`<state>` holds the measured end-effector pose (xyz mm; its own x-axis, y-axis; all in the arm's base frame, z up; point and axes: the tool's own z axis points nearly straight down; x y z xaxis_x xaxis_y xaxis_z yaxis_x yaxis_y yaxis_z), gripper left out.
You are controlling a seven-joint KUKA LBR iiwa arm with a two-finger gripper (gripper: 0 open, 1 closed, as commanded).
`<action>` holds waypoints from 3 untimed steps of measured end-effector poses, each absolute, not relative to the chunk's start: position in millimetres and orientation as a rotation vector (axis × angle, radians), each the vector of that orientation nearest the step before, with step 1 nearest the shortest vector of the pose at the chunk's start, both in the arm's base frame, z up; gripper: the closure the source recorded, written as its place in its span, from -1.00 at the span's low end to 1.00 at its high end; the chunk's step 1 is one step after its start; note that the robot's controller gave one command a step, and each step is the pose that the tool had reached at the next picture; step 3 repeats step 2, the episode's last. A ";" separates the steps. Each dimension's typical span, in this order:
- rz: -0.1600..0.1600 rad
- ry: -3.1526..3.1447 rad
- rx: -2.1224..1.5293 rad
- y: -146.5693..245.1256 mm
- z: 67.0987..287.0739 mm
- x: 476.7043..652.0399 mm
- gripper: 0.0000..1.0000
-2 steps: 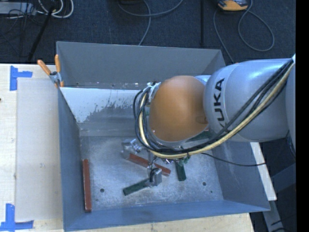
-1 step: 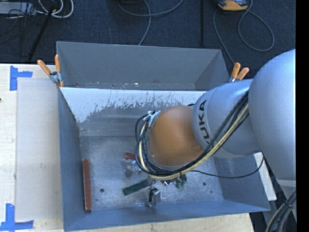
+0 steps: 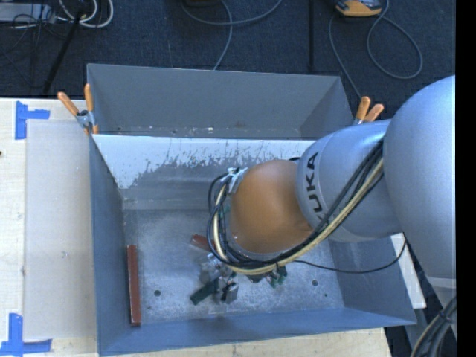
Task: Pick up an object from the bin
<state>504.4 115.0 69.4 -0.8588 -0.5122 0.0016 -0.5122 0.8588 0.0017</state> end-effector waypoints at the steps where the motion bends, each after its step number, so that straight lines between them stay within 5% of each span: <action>1: 0.000 -3.030 0.871 128.2 194.5 566.4 1.00; 2: -0.002 -3.048 0.805 166.5 292.3 555.8 1.00; 3: -0.002 -3.048 0.805 166.5 292.3 555.8 1.00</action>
Offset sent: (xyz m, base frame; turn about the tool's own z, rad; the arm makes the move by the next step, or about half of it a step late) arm 0.0587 0.0118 0.1204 -0.0241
